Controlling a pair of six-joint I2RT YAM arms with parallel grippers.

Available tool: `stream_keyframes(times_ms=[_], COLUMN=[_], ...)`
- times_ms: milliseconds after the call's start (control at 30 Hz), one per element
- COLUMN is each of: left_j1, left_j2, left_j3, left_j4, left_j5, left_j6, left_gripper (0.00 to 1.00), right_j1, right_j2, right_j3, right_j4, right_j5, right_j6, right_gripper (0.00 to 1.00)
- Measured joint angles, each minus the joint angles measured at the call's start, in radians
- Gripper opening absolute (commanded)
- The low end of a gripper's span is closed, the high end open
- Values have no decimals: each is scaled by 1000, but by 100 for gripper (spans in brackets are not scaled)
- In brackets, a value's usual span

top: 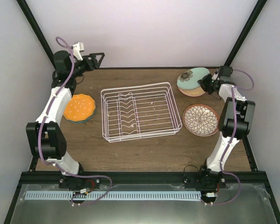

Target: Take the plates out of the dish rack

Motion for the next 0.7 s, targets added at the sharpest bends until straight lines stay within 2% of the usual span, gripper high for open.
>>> stream_keyframes(times_ms=[167, 433, 633, 700], left_j1=[9, 18, 32, 36], left_j2=[-3, -9, -23, -26], left_j3=[-20, -32, -55, -59], left_j4=[-7, -9, -8, -8], left_j5=[0, 5, 10, 14], left_j6=[0, -5, -8, -8], left_gripper=[82, 82, 82, 82], right_j1=[-1, -8, -13, -12], right_j2=[27, 74, 83, 87], right_j3=[0, 20, 20, 21], right_j4=[2, 11, 31, 32], right_j5=[16, 35, 50, 48], right_j6=[1, 12, 29, 31], right_gripper=[1, 11, 46, 54])
